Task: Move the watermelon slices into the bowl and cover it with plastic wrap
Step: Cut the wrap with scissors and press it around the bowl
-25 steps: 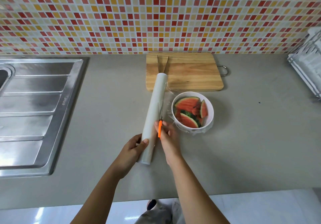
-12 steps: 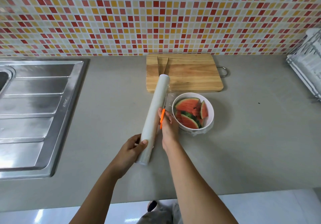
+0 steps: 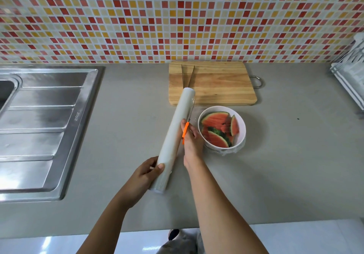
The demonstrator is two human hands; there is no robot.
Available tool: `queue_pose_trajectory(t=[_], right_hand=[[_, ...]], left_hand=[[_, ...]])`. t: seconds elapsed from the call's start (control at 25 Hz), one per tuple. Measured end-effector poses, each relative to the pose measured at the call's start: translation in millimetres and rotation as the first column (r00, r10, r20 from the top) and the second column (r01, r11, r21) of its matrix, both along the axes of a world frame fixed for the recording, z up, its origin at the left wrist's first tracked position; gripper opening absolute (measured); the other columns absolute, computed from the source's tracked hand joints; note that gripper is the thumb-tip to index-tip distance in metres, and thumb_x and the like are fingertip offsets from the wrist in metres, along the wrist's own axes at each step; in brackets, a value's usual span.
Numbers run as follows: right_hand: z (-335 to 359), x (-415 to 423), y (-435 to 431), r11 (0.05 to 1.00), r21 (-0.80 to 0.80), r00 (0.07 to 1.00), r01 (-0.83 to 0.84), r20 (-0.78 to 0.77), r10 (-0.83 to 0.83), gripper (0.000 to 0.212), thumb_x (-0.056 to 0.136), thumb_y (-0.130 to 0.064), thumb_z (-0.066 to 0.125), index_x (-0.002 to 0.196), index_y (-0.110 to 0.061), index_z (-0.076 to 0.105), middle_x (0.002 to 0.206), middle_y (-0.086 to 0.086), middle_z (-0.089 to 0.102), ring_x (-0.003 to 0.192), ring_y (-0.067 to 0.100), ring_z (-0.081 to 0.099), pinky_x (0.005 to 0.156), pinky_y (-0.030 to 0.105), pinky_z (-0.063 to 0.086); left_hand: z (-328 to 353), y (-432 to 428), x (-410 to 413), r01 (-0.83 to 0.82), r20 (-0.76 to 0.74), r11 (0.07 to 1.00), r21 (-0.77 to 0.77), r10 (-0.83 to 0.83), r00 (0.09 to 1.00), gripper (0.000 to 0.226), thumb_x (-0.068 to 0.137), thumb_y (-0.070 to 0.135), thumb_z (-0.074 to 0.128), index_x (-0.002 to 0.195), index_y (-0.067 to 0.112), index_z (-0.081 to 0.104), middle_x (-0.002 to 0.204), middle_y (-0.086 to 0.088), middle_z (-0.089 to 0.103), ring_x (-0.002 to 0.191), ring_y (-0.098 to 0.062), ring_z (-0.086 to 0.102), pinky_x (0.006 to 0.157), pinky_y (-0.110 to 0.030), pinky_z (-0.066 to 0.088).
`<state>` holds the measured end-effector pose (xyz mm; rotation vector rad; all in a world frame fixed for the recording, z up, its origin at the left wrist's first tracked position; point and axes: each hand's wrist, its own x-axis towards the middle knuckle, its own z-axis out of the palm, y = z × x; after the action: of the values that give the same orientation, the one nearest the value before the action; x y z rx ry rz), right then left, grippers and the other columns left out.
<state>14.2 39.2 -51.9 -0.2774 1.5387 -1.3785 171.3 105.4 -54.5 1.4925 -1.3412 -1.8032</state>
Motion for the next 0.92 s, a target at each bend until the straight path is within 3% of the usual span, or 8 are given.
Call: queue_pose_trajectory(t=[0.08, 0.16, 0.28, 0.52, 0.6, 0.72, 0.84, 0.92], right_hand=[[0, 1, 1, 1.0, -0.023, 1.0, -0.005, -0.017, 0.005, 0.028, 0.078, -0.039, 0.07, 0.096, -0.018, 0.07, 0.08, -0.01, 0.064, 0.077, 0.001, 0.057, 0.069, 0.017, 0.043], [-6, 5, 10, 0.998, -0.068, 0.998, -0.013, -0.064, 0.009, 0.01, 0.078, -0.034, 0.072, 0.08, -0.024, 0.07, 0.071, -0.016, 0.065, 0.07, -0.003, 0.058, 0.065, 0.011, 0.043], [-18, 10, 38, 0.993, -0.107, 0.997, -0.044, -0.072, 0.036, 0.014, 0.078, -0.03, 0.073, 0.069, -0.027, 0.063, 0.063, -0.013, 0.061, 0.064, 0.001, 0.058, 0.065, 0.011, 0.044], [-17, 7, 43, 0.988, -0.13, 0.995, -0.081, -0.066, 0.073, 0.011, 0.08, -0.026, 0.071, 0.075, -0.023, 0.062, 0.069, -0.012, 0.063, 0.065, -0.009, 0.06, 0.063, 0.005, 0.043], [-9, 4, 31, 0.991, -0.115, 0.996, -0.065, -0.067, 0.057, 0.01, 0.08, -0.029, 0.071, 0.077, -0.023, 0.064, 0.069, -0.013, 0.063, 0.066, -0.004, 0.059, 0.068, 0.01, 0.045], [0, 1, 13, 0.996, -0.077, 0.998, -0.042, -0.05, 0.038, 0.012, 0.08, -0.033, 0.07, 0.076, -0.023, 0.065, 0.074, -0.012, 0.063, 0.079, 0.01, 0.057, 0.083, 0.029, 0.045], [8, 0, -1, 0.999, -0.035, 1.0, -0.022, -0.013, 0.021, 0.027, 0.08, -0.036, 0.07, 0.093, -0.012, 0.067, 0.073, -0.014, 0.065, 0.088, 0.012, 0.058, 0.086, 0.029, 0.045], [11, 0, -7, 1.0, -0.002, 1.0, -0.019, 0.022, 0.019, 0.04, 0.079, -0.039, 0.07, 0.104, -0.009, 0.065, 0.091, -0.003, 0.069, 0.097, 0.016, 0.06, 0.089, 0.03, 0.046]], left_hand=[[1, -1, -1, -0.018, -0.019, 1.0, 0.011, 0.018, 1.0, 0.035, 0.083, 0.047, 0.054, 0.114, 0.034, 0.062, 0.107, -0.003, 0.064, 0.105, -0.028, 0.059, 0.086, -0.041, 0.05], [2, -4, -3, -0.03, -0.034, 1.0, 0.01, 0.03, 0.999, 0.031, 0.085, 0.045, 0.054, 0.112, 0.033, 0.063, 0.11, -0.009, 0.062, 0.105, -0.03, 0.059, 0.088, -0.045, 0.05], [5, -12, -5, -0.049, -0.05, 0.999, 0.01, 0.049, 0.998, 0.03, 0.084, 0.044, 0.055, 0.11, 0.034, 0.065, 0.113, -0.012, 0.061, 0.104, -0.03, 0.061, 0.087, -0.05, 0.051], [2, -14, -1, -0.043, -0.031, 0.999, 0.017, 0.043, 0.999, 0.038, 0.081, 0.047, 0.056, 0.114, 0.031, 0.062, 0.114, -0.012, 0.061, 0.107, -0.032, 0.059, 0.09, -0.055, 0.048], [3, -13, -2, -0.04, -0.017, 0.999, 0.011, 0.04, 0.999, 0.038, 0.08, 0.047, 0.055, 0.114, 0.031, 0.062, 0.113, -0.011, 0.061, 0.108, -0.032, 0.058, 0.09, -0.053, 0.048], [5, -12, -3, -0.039, -0.006, 0.999, 0.005, 0.039, 0.999, 0.038, 0.08, 0.047, 0.055, 0.114, 0.031, 0.062, 0.113, -0.009, 0.061, 0.109, -0.031, 0.057, 0.092, -0.052, 0.048], [6, -11, -2, -0.041, 0.019, 0.999, 0.003, 0.041, 0.999, 0.041, 0.079, 0.047, 0.054, 0.116, 0.031, 0.06, 0.114, -0.008, 0.059, 0.11, -0.03, 0.055, 0.094, -0.052, 0.046], [6, -11, 0, -0.046, 0.025, 0.999, -0.002, 0.046, 0.999, 0.037, 0.082, 0.045, 0.056, 0.117, 0.031, 0.059, 0.114, -0.007, 0.06, 0.11, -0.029, 0.055, 0.094, -0.049, 0.047]])
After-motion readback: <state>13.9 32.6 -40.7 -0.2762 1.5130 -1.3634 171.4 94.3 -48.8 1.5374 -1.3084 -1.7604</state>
